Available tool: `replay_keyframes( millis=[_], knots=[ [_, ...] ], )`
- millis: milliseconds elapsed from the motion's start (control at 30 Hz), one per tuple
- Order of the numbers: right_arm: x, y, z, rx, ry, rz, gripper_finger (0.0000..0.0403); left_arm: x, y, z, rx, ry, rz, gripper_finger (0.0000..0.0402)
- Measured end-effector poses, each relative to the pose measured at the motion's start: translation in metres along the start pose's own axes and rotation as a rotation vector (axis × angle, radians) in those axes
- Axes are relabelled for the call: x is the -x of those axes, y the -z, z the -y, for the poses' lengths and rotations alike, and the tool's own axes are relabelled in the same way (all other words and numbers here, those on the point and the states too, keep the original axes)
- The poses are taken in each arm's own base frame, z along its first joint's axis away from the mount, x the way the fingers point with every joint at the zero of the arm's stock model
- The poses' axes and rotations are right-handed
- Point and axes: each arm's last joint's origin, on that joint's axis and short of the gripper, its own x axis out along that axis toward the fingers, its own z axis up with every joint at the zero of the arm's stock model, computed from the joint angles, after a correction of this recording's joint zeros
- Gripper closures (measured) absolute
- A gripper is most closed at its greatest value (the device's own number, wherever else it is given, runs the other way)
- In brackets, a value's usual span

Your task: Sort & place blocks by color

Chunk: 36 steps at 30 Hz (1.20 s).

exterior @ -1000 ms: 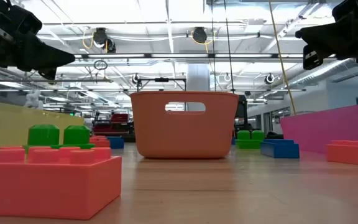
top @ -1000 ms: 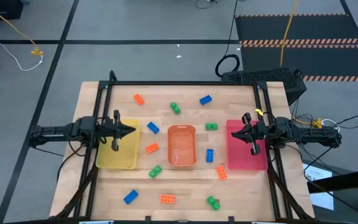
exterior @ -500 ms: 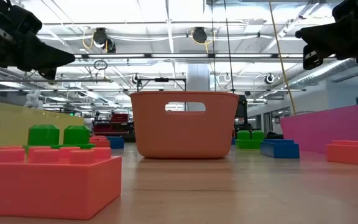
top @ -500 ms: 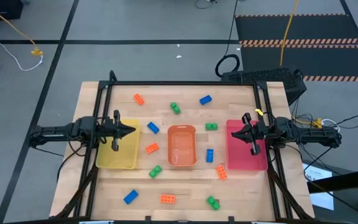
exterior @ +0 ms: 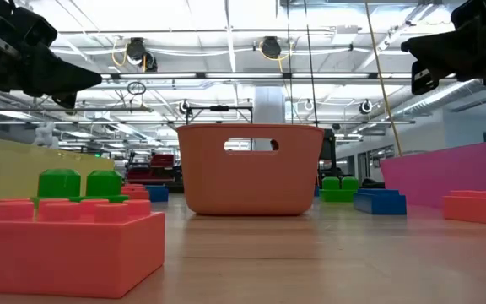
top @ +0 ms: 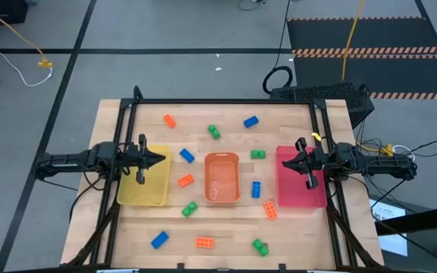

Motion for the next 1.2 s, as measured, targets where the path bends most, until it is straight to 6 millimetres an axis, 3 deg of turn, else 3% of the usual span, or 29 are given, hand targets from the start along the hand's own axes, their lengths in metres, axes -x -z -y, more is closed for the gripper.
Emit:
replay_keyframes(
  millis=[100, 300, 433, 667, 900, 1033, 1200],
  knots=[
    [0.0, 0.0, 0.0, -0.016, 0.0, 0.0, 0.0403, 0.0, 0.0001, 0.0, -0.003, 0.0, 0.0, 0.038],
    [0.0, -0.0007, -0.0001, -0.022, -0.001, 0.007, 0.0403, 0.0, -0.0008, -0.0007, -0.245, -0.027, 0.005, 0.038],
    [0.0, -0.0007, -0.0001, -0.022, -0.001, 0.007, 0.0403, 0.0, -0.0007, -0.0007, -0.272, -0.027, 0.005, 0.038],
    [0.0, -0.0007, 0.0001, -0.104, 0.003, 0.008, 0.0403, 0.0, -0.0008, -0.0007, -0.212, -0.027, 0.006, 0.038],
    [0.0002, -0.0084, 0.0014, -0.013, 0.062, 0.09, 0.0399, 0.0, -0.0008, -0.0007, -0.033, -0.025, 0.009, 0.038],
    [-0.0009, -0.0071, 0.0045, 0.012, 0.161, 0.078, 0.036, 0.0, -0.0015, -0.0007, 0.059, -0.024, 0.017, 0.038],
    [-0.0041, -0.0093, 0.0084, 0.017, 0.28, 0.1, 0.0265, 0.0004, -0.0084, -0.0013, -0.013, -0.051, 0.087, 0.0378]
  ],
)
